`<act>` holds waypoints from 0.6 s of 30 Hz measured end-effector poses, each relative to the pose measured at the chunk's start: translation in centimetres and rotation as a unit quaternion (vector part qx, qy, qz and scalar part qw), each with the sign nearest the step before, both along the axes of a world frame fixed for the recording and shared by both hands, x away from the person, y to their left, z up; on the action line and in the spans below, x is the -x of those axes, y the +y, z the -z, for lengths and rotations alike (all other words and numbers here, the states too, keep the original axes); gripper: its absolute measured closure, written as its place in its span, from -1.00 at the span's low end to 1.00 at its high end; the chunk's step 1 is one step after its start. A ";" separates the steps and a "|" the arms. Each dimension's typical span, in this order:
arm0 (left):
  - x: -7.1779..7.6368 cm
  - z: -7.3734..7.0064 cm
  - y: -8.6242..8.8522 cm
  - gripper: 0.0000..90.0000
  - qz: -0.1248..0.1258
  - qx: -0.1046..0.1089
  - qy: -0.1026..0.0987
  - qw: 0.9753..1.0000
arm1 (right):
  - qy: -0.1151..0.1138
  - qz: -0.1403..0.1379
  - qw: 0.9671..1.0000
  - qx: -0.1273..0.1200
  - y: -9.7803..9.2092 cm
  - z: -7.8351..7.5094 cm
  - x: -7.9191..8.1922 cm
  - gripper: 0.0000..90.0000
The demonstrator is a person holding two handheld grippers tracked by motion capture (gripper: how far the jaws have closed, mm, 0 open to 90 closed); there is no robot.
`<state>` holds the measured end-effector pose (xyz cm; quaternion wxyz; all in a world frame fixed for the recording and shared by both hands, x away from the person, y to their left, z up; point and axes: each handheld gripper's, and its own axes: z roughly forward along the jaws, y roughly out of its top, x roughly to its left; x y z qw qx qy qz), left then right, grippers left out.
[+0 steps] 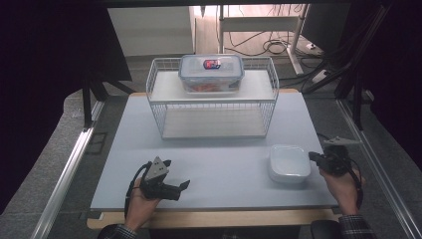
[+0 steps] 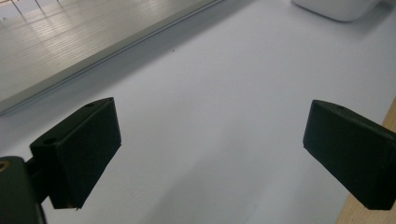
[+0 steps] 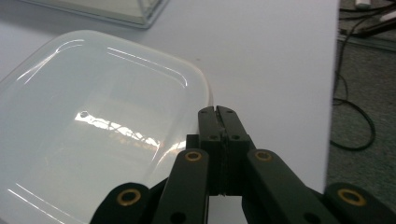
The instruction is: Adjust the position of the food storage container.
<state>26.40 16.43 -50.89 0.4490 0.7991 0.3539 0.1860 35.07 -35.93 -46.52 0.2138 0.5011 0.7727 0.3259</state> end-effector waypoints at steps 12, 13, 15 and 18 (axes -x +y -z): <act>0.0 0.1 -0.3 -0.92 0.007 -0.006 0.004 1.000 | 0.015 -0.053 0.998 -0.015 4.1 0.3 0.6 0.99; 0.0 0.1 -0.3 -0.92 0.007 -0.007 0.004 1.000 | 0.015 -0.059 0.998 -0.015 4.5 0.4 0.6 0.99; 0.0 0.1 -0.4 -0.92 0.008 -0.008 0.004 1.000 | 0.016 -0.069 0.997 -0.012 5.3 0.5 0.8 0.98; 0.0 0.2 -0.4 -0.92 0.010 -0.009 0.005 1.000 | 0.018 -0.083 0.996 -0.014 6.2 0.6 1.0 0.96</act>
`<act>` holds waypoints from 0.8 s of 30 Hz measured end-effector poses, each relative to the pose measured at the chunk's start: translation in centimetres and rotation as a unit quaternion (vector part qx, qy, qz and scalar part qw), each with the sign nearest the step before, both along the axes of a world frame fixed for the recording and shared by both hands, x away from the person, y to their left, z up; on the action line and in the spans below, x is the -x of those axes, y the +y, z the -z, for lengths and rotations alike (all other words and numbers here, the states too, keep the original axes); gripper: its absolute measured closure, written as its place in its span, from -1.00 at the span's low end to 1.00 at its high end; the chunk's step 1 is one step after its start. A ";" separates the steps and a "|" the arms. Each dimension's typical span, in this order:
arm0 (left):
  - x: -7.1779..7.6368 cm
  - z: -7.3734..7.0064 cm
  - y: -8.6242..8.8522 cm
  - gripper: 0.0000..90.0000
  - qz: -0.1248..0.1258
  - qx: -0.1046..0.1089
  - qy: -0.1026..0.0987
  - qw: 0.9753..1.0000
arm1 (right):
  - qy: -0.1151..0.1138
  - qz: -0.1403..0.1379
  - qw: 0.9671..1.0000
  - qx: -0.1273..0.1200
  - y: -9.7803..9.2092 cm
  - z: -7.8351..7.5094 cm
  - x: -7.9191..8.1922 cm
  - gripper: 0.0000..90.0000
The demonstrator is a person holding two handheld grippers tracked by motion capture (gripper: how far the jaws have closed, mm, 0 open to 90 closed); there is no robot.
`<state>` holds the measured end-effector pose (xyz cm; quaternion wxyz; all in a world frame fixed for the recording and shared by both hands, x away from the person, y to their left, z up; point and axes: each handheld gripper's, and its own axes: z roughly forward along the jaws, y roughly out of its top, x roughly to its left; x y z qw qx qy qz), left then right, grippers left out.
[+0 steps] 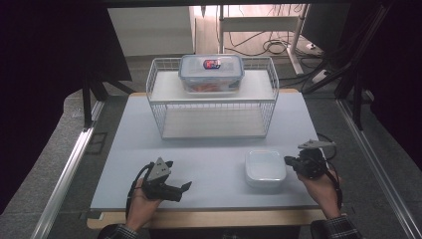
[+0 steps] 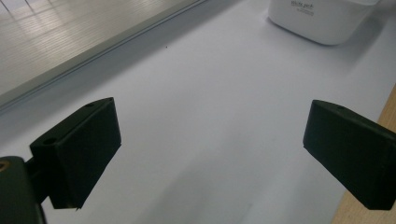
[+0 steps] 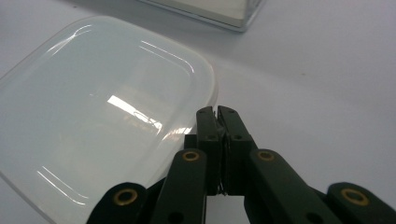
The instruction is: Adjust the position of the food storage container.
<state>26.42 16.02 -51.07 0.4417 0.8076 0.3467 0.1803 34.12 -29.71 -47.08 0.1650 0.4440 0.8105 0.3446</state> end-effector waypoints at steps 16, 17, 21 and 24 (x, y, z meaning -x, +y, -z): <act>-0.1 0.0 -0.1 -0.92 0.003 0.000 0.008 1.000 | 0.022 -0.075 0.997 -0.024 5.2 0.6 0.6 0.96; -0.1 0.0 -0.1 -0.91 0.002 0.000 0.009 1.000 | 0.025 -0.079 0.996 -0.025 5.5 0.7 0.8 0.96; -0.1 0.1 -0.1 -0.92 0.002 0.000 0.010 1.000 | 0.032 -0.097 0.994 -0.029 6.5 0.9 1.1 0.96; -0.1 0.1 -0.1 -0.92 0.001 -0.001 0.012 1.000 | 0.037 -0.108 0.993 -0.031 7.4 1.2 1.1 0.96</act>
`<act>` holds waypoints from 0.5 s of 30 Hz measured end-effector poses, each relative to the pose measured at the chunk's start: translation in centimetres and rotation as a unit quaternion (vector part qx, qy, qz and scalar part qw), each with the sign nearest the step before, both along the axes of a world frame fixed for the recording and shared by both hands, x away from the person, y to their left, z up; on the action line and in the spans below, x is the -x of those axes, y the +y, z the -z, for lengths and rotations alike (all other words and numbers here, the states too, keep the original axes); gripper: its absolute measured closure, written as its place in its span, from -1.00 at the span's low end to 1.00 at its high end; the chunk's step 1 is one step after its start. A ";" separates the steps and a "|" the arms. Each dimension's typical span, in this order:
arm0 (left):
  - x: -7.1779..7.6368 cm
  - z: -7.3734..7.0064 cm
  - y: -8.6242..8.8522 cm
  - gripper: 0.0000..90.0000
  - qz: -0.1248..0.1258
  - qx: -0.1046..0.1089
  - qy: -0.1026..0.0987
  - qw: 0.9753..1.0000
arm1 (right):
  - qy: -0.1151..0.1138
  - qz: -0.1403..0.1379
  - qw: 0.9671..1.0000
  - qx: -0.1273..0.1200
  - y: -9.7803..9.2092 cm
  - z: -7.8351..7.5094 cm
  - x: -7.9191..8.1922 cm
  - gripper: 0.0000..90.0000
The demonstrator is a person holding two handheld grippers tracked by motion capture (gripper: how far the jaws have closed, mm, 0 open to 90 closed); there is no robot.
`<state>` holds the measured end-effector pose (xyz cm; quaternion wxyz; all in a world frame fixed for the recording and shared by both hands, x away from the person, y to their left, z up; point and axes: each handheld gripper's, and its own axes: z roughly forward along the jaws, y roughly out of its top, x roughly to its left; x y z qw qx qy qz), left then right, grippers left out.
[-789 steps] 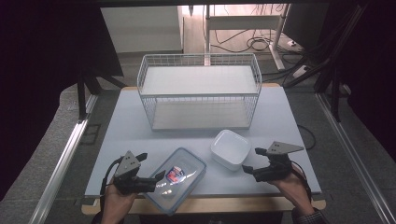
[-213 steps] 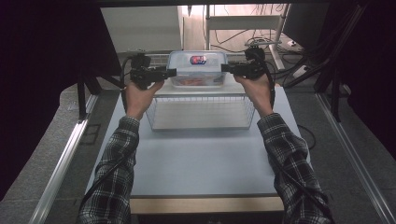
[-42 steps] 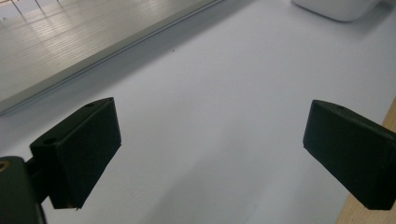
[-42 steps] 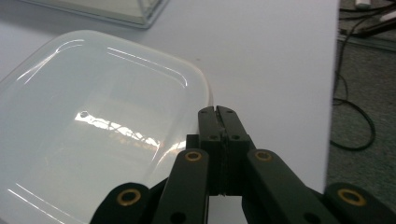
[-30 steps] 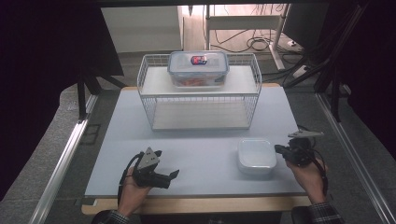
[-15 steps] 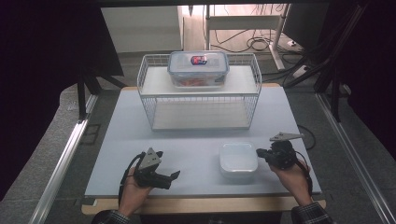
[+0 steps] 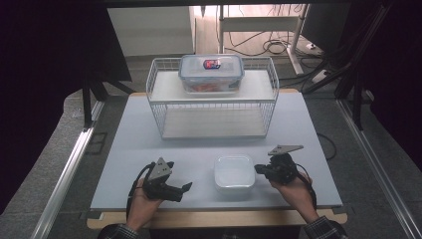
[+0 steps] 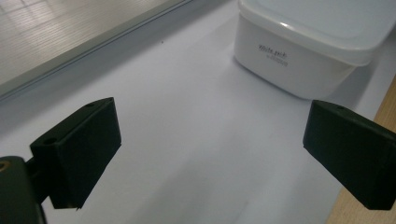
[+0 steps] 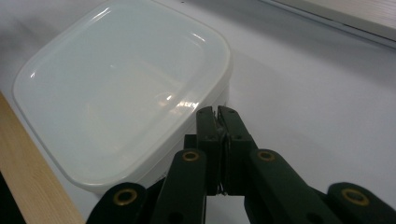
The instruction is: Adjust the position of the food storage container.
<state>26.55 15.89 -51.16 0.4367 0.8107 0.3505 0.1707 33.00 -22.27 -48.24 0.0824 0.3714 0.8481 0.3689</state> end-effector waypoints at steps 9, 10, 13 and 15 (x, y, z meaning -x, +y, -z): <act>-0.1 -0.1 0.1 -0.91 0.002 0.017 0.014 1.000 | 0.001 -0.033 0.999 -0.005 2.7 0.4 0.1 0.96; -0.1 -0.1 0.1 -0.91 0.002 0.018 0.015 1.000 | 0.002 -0.035 0.999 -0.007 2.9 0.4 0.2 0.96; -0.1 -0.1 0.1 -0.91 0.005 0.020 0.016 1.000 | 0.000 -0.042 0.999 -0.009 3.5 0.5 0.3 0.96; 0.0 -0.2 0.1 -0.90 0.008 0.026 0.022 0.999 | -0.010 -0.045 0.999 -0.003 3.5 0.4 0.5 0.93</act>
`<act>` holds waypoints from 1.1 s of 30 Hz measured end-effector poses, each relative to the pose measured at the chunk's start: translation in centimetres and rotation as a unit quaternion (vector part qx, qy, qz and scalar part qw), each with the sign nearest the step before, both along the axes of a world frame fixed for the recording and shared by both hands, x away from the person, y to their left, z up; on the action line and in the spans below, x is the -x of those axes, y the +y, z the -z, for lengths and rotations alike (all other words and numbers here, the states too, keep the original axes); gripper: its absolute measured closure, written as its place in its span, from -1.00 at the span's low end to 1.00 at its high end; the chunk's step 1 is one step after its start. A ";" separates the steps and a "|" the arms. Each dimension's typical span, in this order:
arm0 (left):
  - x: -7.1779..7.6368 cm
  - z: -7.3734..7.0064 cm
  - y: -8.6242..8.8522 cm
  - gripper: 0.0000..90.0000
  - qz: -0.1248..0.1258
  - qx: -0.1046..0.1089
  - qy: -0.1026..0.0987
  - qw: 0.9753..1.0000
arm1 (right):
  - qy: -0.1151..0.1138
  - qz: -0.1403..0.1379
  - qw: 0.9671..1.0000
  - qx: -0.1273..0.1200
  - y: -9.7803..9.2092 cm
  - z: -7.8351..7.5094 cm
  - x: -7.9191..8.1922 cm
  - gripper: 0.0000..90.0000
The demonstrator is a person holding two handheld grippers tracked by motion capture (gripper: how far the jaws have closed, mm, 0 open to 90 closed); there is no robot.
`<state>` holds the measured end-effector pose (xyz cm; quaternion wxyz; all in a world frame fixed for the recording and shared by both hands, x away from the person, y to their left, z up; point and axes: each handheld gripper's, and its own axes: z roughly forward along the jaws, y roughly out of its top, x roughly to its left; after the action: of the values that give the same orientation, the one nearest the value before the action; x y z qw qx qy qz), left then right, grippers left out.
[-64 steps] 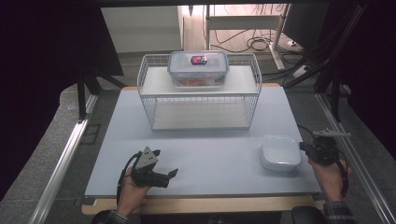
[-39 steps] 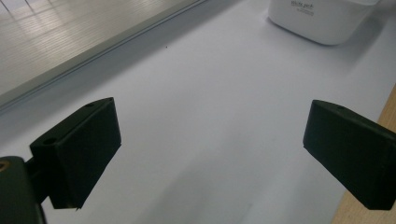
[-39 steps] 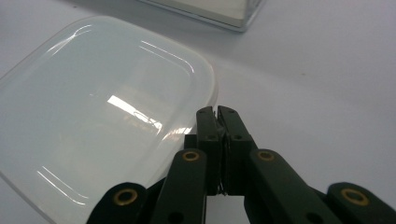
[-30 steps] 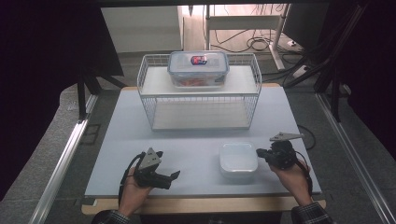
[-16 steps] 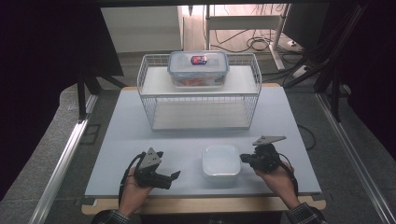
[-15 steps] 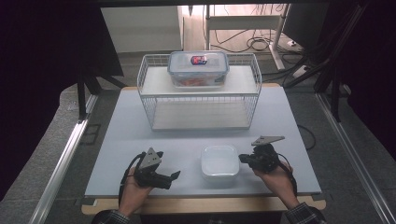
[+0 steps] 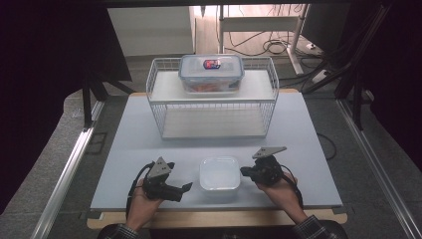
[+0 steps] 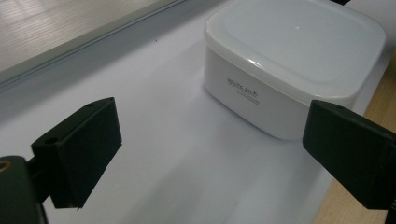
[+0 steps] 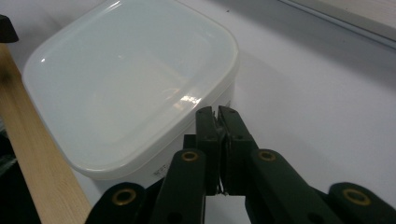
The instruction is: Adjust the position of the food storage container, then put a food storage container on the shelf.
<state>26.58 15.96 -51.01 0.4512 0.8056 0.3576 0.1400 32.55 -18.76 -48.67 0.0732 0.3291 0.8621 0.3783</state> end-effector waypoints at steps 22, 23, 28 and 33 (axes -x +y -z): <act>0.8 0.1 -0.5 -0.95 0.039 -0.035 -0.011 0.999 | -0.039 -0.031 0.997 -0.063 -3.0 -0.3 0.7 -0.71; 0.7 0.2 -0.5 -0.95 0.039 -0.035 -0.007 0.999 | -0.041 -0.034 0.997 -0.059 -2.9 -0.2 0.7 -0.74; 0.6 0.2 -0.6 -0.95 0.032 -0.047 0.001 0.998 | -0.040 -0.025 0.998 -0.052 -2.7 0.0 0.7 -0.81; 0.7 -0.1 -0.8 -0.93 0.019 -0.055 0.016 0.998 | -0.046 -0.013 0.998 -0.045 -2.6 -0.1 0.6 -0.91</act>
<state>25.92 15.15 -50.89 0.4034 0.8378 0.3411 0.1378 31.96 -21.37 -48.60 0.0927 0.3030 0.8442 0.4323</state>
